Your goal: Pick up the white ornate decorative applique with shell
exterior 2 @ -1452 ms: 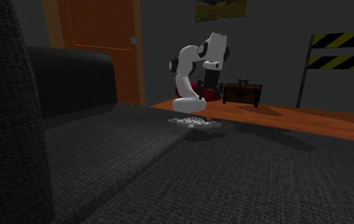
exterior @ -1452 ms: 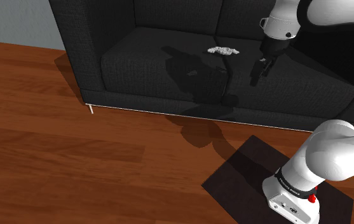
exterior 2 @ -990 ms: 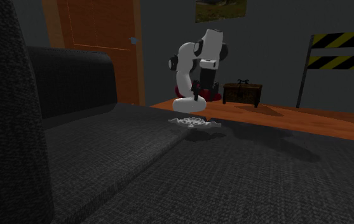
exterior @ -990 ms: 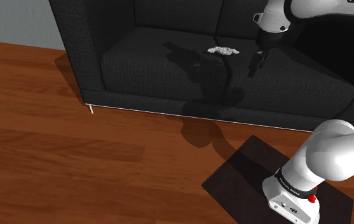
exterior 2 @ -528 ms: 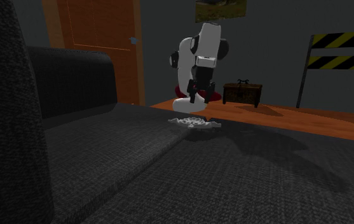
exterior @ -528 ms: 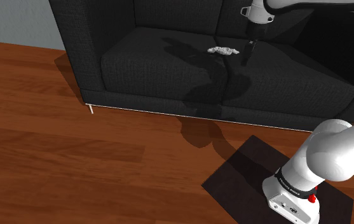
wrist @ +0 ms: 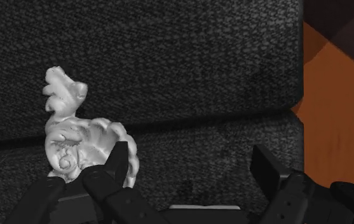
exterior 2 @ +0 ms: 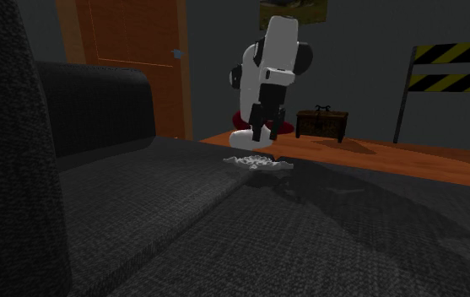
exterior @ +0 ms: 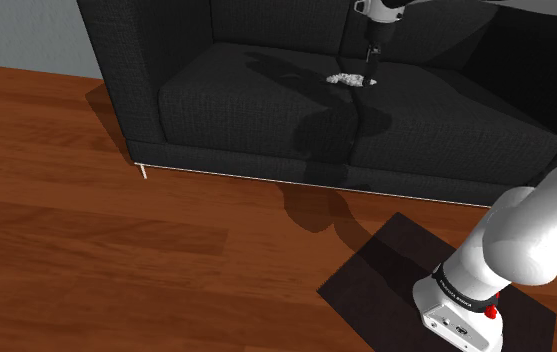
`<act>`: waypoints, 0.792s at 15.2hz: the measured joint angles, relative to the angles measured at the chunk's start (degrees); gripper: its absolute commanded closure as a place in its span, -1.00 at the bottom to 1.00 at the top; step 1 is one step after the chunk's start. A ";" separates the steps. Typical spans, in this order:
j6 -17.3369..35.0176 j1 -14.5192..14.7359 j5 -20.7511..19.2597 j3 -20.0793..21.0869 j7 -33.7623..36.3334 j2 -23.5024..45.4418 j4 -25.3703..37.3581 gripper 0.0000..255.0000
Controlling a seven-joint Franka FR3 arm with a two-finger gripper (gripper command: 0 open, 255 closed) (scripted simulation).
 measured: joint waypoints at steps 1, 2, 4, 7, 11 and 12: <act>0.14 -0.09 0.54 -0.60 -2.31 2.17 2.18 -1.00; 0.28 -0.14 1.10 -1.00 -4.39 4.23 4.21 -1.00; -0.57 -0.57 2.72 -1.87 -9.05 9.48 10.55 -1.00; -2.45 -1.57 5.44 -2.31 -15.23 17.87 20.95 -1.00; -2.37 -2.43 6.75 -2.23 -18.74 21.99 25.06 -1.00; -1.61 -2.45 6.74 -2.23 -18.83 21.94 24.27 -1.00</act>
